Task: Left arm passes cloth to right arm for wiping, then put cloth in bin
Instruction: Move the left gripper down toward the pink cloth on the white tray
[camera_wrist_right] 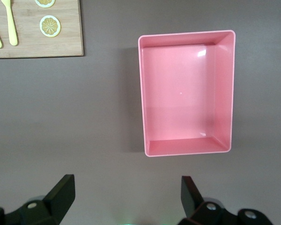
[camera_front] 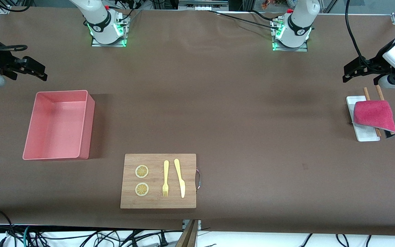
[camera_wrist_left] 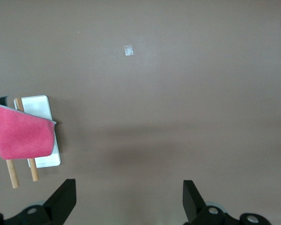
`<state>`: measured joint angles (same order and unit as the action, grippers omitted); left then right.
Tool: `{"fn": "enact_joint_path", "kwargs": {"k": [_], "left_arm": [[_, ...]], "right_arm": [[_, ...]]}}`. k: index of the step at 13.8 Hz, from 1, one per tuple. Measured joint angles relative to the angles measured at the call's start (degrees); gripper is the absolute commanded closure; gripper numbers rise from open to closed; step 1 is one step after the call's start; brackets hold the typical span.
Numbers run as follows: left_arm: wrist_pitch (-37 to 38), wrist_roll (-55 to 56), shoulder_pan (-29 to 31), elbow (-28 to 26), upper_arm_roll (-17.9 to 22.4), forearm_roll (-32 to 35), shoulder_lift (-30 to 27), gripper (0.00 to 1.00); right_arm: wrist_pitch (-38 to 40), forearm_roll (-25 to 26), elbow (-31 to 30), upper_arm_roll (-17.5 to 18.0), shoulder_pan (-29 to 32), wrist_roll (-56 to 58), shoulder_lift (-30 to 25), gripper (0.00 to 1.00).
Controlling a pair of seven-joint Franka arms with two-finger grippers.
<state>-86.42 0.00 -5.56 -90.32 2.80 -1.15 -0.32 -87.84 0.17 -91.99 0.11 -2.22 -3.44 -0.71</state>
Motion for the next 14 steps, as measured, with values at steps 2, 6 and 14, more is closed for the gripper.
{"fn": "enact_joint_path", "kwargs": {"k": [2,6,14], "left_arm": [[-0.30,0.00,0.04,0.04,0.00,-0.08,0.00,0.00],[-0.43,0.00,0.13,0.23,-0.01,-0.08,0.00,0.00],[0.70,-5.96,5.93,0.26,0.28,-0.08,0.02,0.00]], "right_arm": [[0.07,0.00,0.00,0.00,0.00,0.00,0.00,0.00],[0.13,0.00,0.00,0.00,0.00,0.00,0.00,0.00],[0.16,-0.04,0.00,0.08,-0.02,0.00,0.00,0.00]]}}
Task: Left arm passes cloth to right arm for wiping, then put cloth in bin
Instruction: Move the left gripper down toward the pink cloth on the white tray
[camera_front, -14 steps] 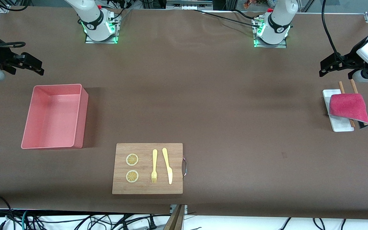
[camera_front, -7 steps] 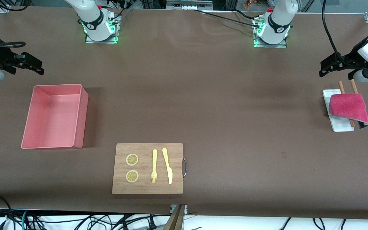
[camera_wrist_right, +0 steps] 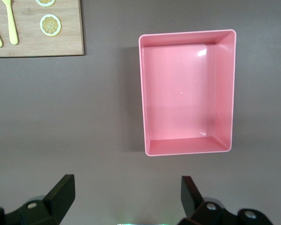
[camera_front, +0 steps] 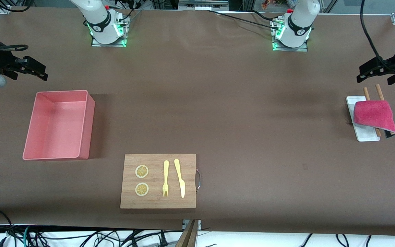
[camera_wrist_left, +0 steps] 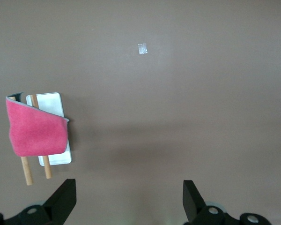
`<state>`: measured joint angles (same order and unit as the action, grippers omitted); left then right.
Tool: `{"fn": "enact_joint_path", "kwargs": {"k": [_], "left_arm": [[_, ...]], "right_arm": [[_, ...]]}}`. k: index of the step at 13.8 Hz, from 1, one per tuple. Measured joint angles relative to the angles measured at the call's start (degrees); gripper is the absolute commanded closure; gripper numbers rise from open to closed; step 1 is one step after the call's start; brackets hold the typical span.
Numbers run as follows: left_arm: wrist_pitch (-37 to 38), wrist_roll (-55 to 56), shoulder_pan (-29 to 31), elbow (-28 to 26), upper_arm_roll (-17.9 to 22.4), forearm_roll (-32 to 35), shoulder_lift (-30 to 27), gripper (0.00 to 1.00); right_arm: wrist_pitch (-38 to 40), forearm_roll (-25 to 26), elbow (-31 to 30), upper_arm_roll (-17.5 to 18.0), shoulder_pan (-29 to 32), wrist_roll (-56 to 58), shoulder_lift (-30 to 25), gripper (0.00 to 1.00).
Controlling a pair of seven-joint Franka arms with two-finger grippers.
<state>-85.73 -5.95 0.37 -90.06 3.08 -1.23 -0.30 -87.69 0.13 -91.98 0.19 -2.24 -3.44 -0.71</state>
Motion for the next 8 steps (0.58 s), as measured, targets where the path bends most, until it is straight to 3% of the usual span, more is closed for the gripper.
{"fn": "enact_joint_path", "kwargs": {"k": [8], "left_arm": [[0.18,-2.19,0.98,-0.01,-0.37,-0.28,2.40,0.00]], "right_arm": [[0.00,0.00,0.00,0.00,0.00,0.00,0.00,0.00]]}}
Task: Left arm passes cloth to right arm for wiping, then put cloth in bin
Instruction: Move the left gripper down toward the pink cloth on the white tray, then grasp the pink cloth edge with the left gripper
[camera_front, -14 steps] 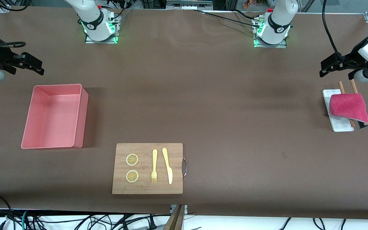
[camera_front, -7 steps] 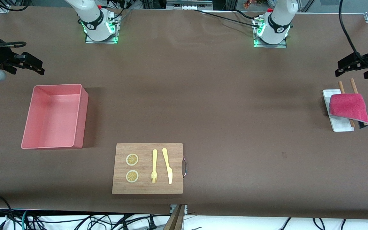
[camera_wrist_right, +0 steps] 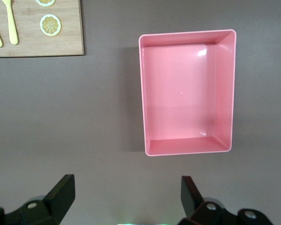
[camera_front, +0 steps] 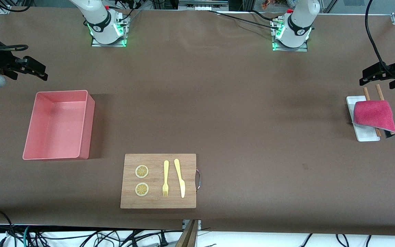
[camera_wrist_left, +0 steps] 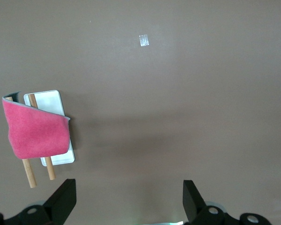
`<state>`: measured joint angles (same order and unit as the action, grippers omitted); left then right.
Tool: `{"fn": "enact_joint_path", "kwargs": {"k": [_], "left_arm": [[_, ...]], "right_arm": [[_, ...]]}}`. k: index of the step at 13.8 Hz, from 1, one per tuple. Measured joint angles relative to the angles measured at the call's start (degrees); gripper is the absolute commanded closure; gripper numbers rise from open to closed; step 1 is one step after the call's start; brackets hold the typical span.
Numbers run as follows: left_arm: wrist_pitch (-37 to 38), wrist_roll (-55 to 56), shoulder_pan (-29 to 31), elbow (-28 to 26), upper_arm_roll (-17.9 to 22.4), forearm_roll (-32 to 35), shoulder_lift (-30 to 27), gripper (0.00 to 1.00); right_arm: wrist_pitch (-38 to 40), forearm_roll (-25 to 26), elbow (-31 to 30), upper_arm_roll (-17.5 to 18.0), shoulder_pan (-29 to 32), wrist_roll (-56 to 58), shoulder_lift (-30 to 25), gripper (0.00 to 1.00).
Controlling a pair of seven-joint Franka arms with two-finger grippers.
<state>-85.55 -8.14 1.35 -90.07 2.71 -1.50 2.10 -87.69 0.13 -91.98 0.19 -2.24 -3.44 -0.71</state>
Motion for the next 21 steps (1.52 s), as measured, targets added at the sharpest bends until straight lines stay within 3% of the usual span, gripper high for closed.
{"fn": "enact_joint_path", "kwargs": {"k": [5,8,14,17,21], "left_arm": [[0.08,-0.02,-0.58,0.01,-0.63,-0.62,0.38,0.00],[3.76,-0.02,-0.60,-0.06,-1.03,-0.62,1.00,0.00],[5.65,-1.31,0.96,0.51,-0.05,-0.60,8.69,0.00],[5.47,-12.40,5.97,3.36,0.49,-0.60,14.22,0.00],[4.44,-33.91,13.99,11.44,0.86,-0.60,22.81,0.00]], "right_arm": [[0.00,0.00,0.00,0.00,0.00,0.00,0.00,0.00],[0.00,0.00,0.00,0.00,0.00,0.00,0.00,0.00],[0.00,0.00,0.00,0.00,0.00,0.00,0.00,0.00],[0.00,0.00,0.00,-0.02,0.00,0.00,0.00,0.00],[0.06,0.00,-0.01,-0.04,0.01,0.00,0.00,0.00]]}}
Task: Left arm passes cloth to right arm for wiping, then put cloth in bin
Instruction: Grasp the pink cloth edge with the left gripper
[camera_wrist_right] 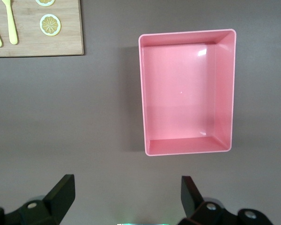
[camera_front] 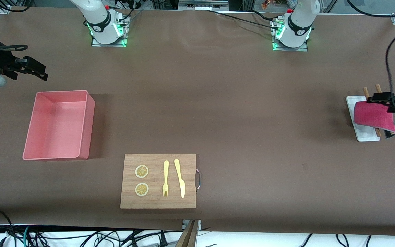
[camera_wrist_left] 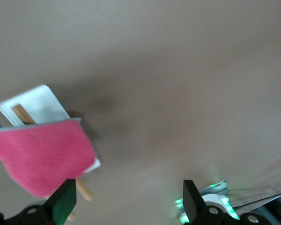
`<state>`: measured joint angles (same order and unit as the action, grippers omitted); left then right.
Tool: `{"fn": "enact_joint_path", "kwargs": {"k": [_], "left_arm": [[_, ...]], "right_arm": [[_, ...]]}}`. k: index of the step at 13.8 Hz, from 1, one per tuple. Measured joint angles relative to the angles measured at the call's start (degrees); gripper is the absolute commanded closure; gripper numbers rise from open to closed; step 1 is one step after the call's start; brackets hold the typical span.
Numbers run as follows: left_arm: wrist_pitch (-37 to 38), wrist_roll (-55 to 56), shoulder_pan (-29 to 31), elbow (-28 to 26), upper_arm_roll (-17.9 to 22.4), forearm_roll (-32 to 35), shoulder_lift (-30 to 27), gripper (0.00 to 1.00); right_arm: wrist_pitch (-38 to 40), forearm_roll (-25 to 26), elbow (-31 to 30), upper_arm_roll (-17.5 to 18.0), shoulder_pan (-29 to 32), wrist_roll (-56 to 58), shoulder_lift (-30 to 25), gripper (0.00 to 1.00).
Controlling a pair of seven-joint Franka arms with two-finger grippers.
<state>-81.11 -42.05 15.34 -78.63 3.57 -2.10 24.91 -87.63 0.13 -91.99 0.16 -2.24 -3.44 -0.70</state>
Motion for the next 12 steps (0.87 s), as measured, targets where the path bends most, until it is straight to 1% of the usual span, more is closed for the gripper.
{"fn": "enact_joint_path", "kwargs": {"k": [2,4,8,10,12], "left_arm": [[-2.42,-11.53,3.63,2.98,0.03,0.00,3.31,0.00],[-6.27,-21.08,6.38,4.00,0.03,0.00,5.54,0.00],[-14.73,-36.89,6.67,4.19,-0.42,0.92,9.32,0.00],[-16.74,-41.98,5.25,4.32,-0.96,5.55,10.77,0.00],[-16.90,-43.23,2.80,4.33,-1.08,12.66,11.91,0.00]], "right_arm": [[0.00,0.00,0.00,0.01,0.00,0.00,0.00,0.00],[0.00,0.00,0.01,0.05,-0.01,0.00,0.00,0.00],[0.00,-0.01,0.02,0.09,-0.03,0.00,0.00,0.00],[0.00,-0.01,0.03,0.09,-0.03,0.00,0.00,0.00],[0.00,-0.02,0.03,0.09,-0.03,0.00,0.00,0.00]]}}
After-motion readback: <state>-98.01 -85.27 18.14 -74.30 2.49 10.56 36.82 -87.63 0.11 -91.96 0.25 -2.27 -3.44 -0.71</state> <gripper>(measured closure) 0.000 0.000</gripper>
